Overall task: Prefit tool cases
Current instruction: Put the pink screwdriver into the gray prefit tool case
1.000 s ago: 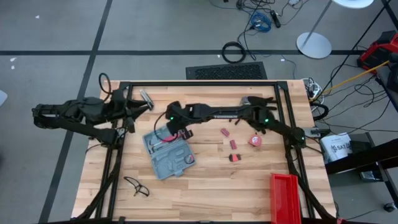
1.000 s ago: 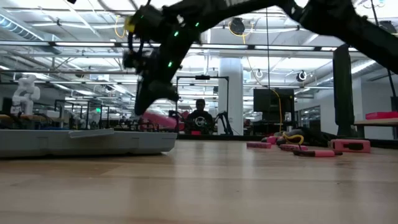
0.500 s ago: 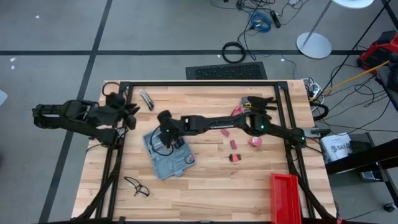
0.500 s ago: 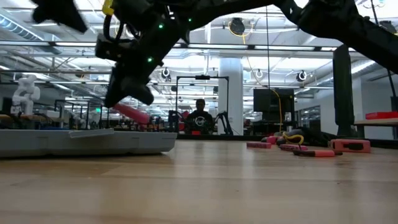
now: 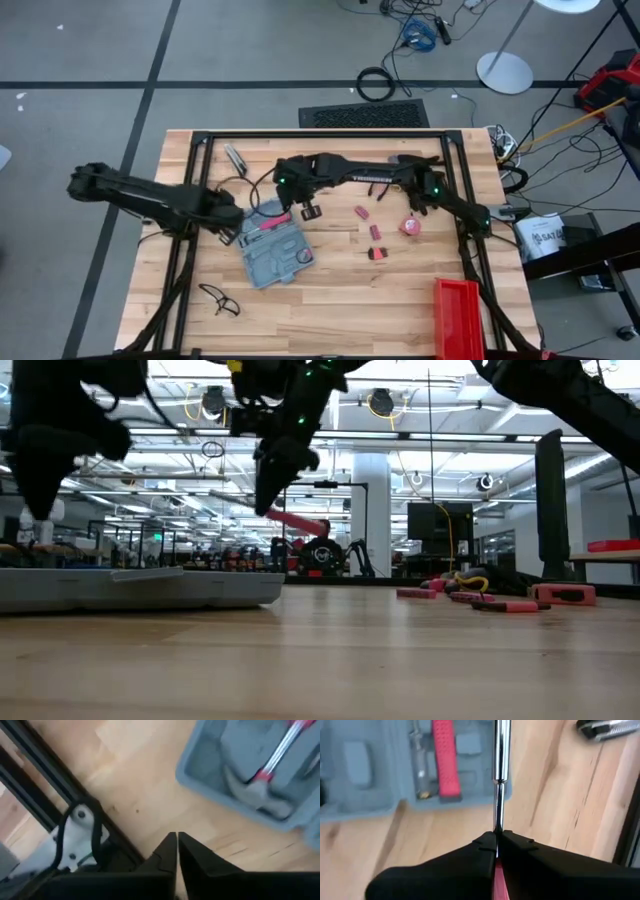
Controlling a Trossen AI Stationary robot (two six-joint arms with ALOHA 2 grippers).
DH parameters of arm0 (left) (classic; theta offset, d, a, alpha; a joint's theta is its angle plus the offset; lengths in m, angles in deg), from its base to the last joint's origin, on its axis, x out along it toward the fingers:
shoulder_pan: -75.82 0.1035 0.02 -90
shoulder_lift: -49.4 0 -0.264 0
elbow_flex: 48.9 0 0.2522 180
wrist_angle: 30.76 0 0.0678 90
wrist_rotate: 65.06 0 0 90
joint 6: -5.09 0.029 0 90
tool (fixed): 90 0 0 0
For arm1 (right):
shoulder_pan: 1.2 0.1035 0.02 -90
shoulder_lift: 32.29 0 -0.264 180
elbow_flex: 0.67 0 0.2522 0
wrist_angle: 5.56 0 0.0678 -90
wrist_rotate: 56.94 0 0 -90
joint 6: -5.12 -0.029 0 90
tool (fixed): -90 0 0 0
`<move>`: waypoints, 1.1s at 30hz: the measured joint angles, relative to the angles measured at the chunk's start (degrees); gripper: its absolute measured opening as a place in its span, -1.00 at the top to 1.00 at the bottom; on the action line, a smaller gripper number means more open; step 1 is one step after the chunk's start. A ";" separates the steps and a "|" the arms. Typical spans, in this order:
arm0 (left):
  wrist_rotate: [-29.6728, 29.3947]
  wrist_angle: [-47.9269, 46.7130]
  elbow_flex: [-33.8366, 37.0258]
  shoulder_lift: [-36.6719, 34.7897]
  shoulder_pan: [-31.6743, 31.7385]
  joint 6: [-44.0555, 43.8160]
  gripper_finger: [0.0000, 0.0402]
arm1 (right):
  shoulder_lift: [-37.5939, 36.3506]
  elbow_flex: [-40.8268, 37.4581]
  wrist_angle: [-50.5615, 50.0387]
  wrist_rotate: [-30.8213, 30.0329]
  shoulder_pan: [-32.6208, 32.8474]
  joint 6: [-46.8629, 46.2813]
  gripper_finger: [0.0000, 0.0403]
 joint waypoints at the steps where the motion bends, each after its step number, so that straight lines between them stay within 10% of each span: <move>1: 0.83 0.42 0.34 2.01 0.00 0.68 0.96 | -0.52 0.00 -1.57 0.16 -0.03 -0.43 0.99; 13: 3.72 17.83 2.07 13.26 0.45 9.06 0.99 | -1.35 0.00 -13.13 8.09 0.23 -2.28 1.00; 19: -5.08 21.77 2.07 14.37 0.56 8.99 0.99 | -1.86 0.00 -17.27 13.37 0.61 -2.94 1.00; 26: -2.48 6.01 -2.06 14.30 0.31 6.13 0.99 | -2.11 0.00 -17.91 13.42 0.82 -4.06 1.00; 33: 2.39 16.66 3.43 14.39 0.33 6.55 1.00 | -2.11 0.00 -16.81 13.41 0.81 -4.03 1.00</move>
